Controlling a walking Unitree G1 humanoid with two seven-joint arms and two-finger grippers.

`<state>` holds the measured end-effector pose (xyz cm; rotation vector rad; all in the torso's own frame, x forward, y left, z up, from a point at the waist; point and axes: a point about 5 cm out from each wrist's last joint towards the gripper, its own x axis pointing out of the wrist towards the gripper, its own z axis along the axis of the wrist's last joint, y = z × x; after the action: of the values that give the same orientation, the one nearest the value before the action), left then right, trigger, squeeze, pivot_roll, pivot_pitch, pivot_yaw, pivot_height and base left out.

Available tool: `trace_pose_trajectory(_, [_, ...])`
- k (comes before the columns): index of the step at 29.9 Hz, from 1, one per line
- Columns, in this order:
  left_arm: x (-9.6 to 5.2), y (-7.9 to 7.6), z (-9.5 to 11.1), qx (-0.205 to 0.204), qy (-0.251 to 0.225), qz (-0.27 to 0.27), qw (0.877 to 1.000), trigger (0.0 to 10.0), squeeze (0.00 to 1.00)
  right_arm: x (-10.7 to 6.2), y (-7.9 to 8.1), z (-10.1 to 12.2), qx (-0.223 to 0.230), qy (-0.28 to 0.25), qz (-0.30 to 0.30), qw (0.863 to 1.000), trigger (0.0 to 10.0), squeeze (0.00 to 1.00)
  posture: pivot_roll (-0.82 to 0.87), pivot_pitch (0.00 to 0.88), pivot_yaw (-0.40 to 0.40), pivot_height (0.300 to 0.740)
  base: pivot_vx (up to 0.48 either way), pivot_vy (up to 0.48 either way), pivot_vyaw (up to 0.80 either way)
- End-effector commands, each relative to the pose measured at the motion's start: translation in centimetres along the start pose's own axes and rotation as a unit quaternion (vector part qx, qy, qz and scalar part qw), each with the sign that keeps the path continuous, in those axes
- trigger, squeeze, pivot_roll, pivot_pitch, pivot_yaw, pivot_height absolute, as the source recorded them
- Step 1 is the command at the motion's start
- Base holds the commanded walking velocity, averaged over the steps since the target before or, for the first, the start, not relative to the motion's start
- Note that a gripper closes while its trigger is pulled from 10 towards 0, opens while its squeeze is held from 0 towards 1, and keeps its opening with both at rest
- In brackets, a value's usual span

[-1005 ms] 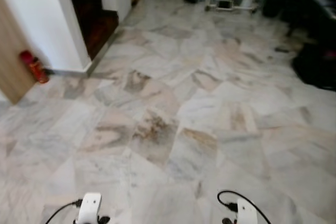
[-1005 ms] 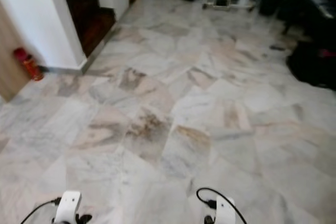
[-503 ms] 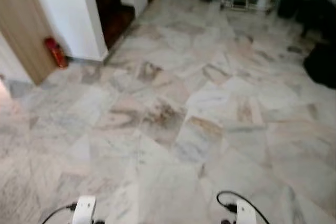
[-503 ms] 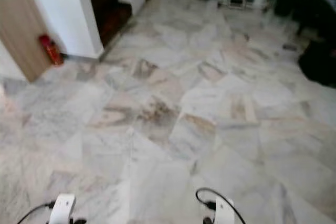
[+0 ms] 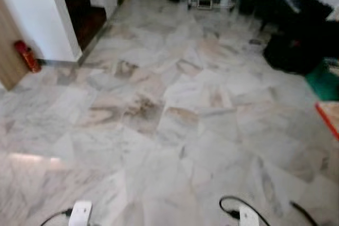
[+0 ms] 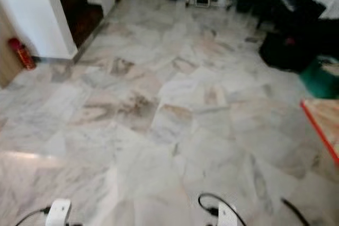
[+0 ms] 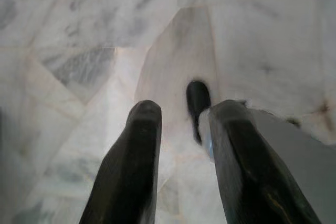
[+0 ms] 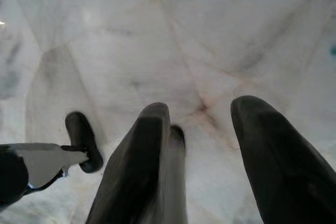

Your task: Move the pillow to the sofa from floor

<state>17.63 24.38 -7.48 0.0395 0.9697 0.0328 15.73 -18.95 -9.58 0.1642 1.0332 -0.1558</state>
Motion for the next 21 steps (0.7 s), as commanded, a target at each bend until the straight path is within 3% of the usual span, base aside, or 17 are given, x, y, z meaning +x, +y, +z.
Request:
trace_pose_trajectory(1, [-0.1, -0.2, -1.0, -0.006, 0.018, -0.003, 1.0, 10.0, 0.0, -0.1, -0.4, -0.5, 0.005, 0.006, -0.007, 1.0, 10.0, 0.0, 0.02, 0.0, -0.022, 0.74, -0.39, 0.0, 0.0])
trace_pose_trajectory(21, [-0.2, -0.1, -1.2, -0.007, 0.02, -0.001, 1.0, 10.0, 0.0, 0.0, 0.6, -0.7, 0.013, 0.005, 0.002, 1.0, 10.0, 0.0, 0.03, 0.0, -0.021, 0.74, -0.392, 0.0, 0.0])
